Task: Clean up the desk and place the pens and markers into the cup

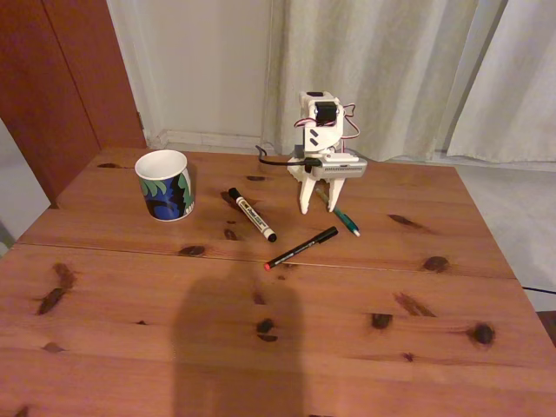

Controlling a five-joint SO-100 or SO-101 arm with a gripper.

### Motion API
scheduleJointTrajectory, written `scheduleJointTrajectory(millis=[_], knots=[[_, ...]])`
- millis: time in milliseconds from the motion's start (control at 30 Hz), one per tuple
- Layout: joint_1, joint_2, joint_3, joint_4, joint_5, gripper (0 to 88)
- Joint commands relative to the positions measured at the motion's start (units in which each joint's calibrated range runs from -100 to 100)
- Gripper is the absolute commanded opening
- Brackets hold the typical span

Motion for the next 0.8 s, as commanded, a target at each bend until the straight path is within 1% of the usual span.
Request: scheduleJointTrajectory(millis=[0, 767], knots=[[-0.36, 0.09, 0.23, -0.81, -0.04, 24.2], [-0.04, 0.17, 0.23, -0.64, -0.04, 24.3]])
